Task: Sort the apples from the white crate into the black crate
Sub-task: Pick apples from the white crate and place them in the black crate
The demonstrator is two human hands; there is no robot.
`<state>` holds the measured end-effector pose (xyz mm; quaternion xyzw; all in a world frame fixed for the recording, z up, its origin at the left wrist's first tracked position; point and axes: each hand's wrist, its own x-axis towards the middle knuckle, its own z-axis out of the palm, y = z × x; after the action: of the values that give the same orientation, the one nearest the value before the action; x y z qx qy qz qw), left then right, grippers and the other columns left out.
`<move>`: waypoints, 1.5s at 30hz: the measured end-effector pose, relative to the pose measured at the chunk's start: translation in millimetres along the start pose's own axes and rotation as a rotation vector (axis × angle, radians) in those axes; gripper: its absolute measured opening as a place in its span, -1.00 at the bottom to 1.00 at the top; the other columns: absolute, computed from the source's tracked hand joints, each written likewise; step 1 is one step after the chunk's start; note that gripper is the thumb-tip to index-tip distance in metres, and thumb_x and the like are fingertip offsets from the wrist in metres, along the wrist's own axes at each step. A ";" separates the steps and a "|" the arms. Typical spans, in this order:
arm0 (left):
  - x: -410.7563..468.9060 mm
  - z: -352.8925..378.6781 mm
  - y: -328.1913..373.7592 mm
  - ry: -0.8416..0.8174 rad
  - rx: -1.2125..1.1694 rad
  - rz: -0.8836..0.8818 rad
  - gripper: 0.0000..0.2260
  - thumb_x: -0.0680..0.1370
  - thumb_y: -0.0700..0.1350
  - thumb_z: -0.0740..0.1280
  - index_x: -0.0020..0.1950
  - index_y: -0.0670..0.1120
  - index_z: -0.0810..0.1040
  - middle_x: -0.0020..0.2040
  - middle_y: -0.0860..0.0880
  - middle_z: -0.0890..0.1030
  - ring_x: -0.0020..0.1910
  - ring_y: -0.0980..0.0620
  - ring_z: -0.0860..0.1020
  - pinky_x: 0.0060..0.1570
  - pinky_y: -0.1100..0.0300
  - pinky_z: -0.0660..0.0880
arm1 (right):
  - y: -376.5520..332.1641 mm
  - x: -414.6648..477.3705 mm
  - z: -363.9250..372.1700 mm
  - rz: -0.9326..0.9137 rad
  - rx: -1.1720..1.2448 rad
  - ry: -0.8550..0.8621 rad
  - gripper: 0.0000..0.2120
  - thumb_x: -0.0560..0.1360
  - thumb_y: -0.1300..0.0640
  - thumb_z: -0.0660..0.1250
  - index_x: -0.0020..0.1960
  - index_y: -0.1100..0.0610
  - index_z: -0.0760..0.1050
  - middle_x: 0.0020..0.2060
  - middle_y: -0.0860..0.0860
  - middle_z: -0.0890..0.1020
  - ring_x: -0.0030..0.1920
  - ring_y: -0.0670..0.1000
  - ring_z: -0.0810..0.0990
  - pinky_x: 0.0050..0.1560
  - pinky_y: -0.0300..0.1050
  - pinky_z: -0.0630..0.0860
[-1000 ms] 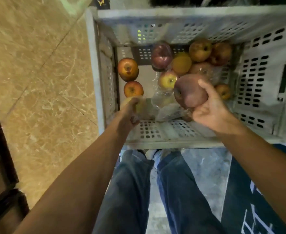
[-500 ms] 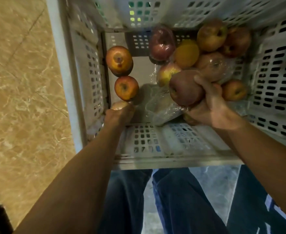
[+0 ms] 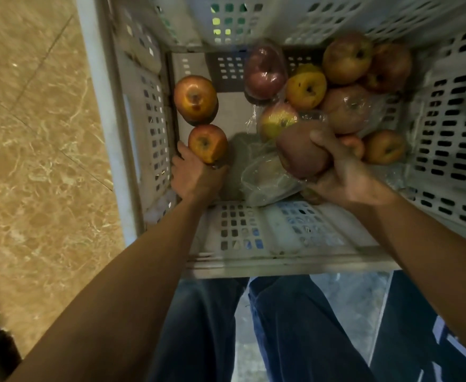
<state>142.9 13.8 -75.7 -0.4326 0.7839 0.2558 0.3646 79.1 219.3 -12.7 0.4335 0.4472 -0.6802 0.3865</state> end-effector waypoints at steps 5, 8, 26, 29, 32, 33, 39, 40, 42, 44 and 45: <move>12.5 5.9 13.9 0.061 -0.024 0.233 -0.05 0.36 0.07 0.50 0.53 -0.10 -0.04 0.45 -0.18 0.20 0.40 -0.20 0.28 0.30 -0.08 0.33 | 5.5 11.1 -17.3 -0.042 -0.293 0.109 -0.04 0.04 -0.18 0.61 0.34 0.10 0.36 0.21 0.21 0.56 0.21 0.19 0.56 0.24 0.27 0.40; 24.9 10.2 20.7 0.030 -0.052 0.200 -0.10 0.38 0.02 0.48 0.53 -0.07 -0.02 0.42 -0.17 0.21 0.36 -0.22 0.32 0.29 -0.09 0.34 | 7.9 18.0 -24.6 -0.047 -0.347 0.137 -0.10 0.08 -0.18 0.58 0.32 0.07 0.37 0.18 0.11 0.59 0.17 0.10 0.59 0.20 0.30 0.45; -130.1 -129.1 41.0 -0.544 -1.295 -0.370 -0.52 0.52 0.04 0.34 0.39 -0.05 0.32 0.01 -0.12 0.49 -0.08 -0.07 0.56 -0.20 0.09 0.61 | -3.1 -89.0 38.5 0.007 -0.192 0.315 -0.42 0.41 -0.04 0.42 0.37 0.05 0.33 0.22 -0.03 0.52 -0.09 -0.11 0.54 -0.38 -0.28 0.50; -159.9 -166.0 33.2 -0.612 -1.526 -0.488 -0.43 0.47 0.08 0.38 0.38 -0.15 0.32 0.07 -0.19 0.56 -0.05 -0.19 0.60 -0.31 -0.02 0.63 | -10.3 -120.4 52.5 -0.003 -0.168 0.292 -0.44 0.41 0.02 0.42 0.35 0.05 0.31 0.23 0.00 0.49 0.05 -0.03 0.53 -0.23 -0.17 0.50; -181.9 -196.5 24.1 -0.648 -1.648 -0.516 -0.37 0.44 0.11 0.41 0.39 -0.16 0.31 0.30 -0.24 0.47 0.10 -0.26 0.56 -0.38 -0.02 0.62 | -20.1 -150.8 65.0 -0.008 -0.094 0.229 -0.70 0.44 0.10 0.40 0.13 0.00 0.39 0.24 0.04 0.49 0.22 0.06 0.49 0.05 -0.01 0.49; -188.0 -204.4 21.0 -0.643 -1.697 -0.515 -0.36 0.43 0.10 0.41 0.39 -0.17 0.31 0.32 -0.25 0.45 0.13 -0.26 0.55 -0.40 -0.02 0.61 | -23.2 -159.4 68.5 -0.008 -0.080 0.212 -0.72 0.45 0.10 0.38 0.12 0.00 0.39 0.26 0.06 0.48 0.23 0.07 0.48 0.07 0.00 0.48; -224.3 -240.6 6.3 -0.639 -1.733 -0.418 -0.45 0.43 0.09 0.41 0.34 -0.08 0.36 0.27 -0.27 0.45 0.00 -0.22 0.59 -0.24 0.00 0.64 | -32.9 -199.8 83.2 -0.012 -0.029 0.214 -0.52 0.45 0.08 0.38 0.31 0.01 0.32 0.31 0.09 0.43 0.24 0.10 0.47 -0.02 -0.03 0.51; -228.5 -244.2 3.5 -0.577 -1.643 -0.320 -0.51 0.46 0.02 0.40 0.33 -0.05 0.36 0.26 -0.24 0.44 0.03 -0.20 0.58 -0.21 0.01 0.64 | -33.2 -205.2 83.6 -0.011 -0.021 0.208 -0.48 0.43 0.08 0.39 0.34 0.02 0.31 0.31 0.10 0.43 0.23 0.10 0.48 -0.05 -0.04 0.52; -239.4 -250.3 -0.5 -0.387 -1.300 -0.015 -0.49 0.42 -0.14 0.45 0.31 0.04 0.37 0.25 -0.16 0.43 0.05 -0.12 0.57 -0.25 0.12 0.63 | -33.1 -215.4 84.3 -0.024 -0.022 0.187 -0.46 0.42 0.08 0.40 0.34 0.03 0.30 0.30 0.09 0.43 0.22 0.10 0.48 -0.05 -0.04 0.53; -247.5 -252.3 -4.3 -0.157 -0.924 0.243 -0.31 0.24 -0.17 0.58 0.28 0.08 0.37 0.24 -0.08 0.43 0.09 -0.05 0.54 -0.20 0.20 0.59 | -30.8 -222.9 83.1 -0.028 -0.022 0.166 -0.47 0.42 0.08 0.39 0.34 0.04 0.30 0.30 0.09 0.44 0.22 0.10 0.49 0.00 -0.02 0.52; -250.5 -252.5 -6.8 -0.051 -0.782 0.316 -0.23 0.18 -0.18 0.62 0.30 0.07 0.36 0.22 -0.03 0.42 0.11 -0.01 0.51 -0.12 0.19 0.57 | -29.4 -226.2 82.9 -0.030 -0.024 0.154 -0.45 0.42 0.08 0.39 0.36 0.05 0.29 0.31 0.09 0.43 0.23 0.10 0.49 0.03 -0.02 0.51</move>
<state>150.4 -47.3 274.7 -0.4064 0.6752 0.5974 0.1485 105.6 181.2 225.6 0.4730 0.4904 -0.6452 0.3458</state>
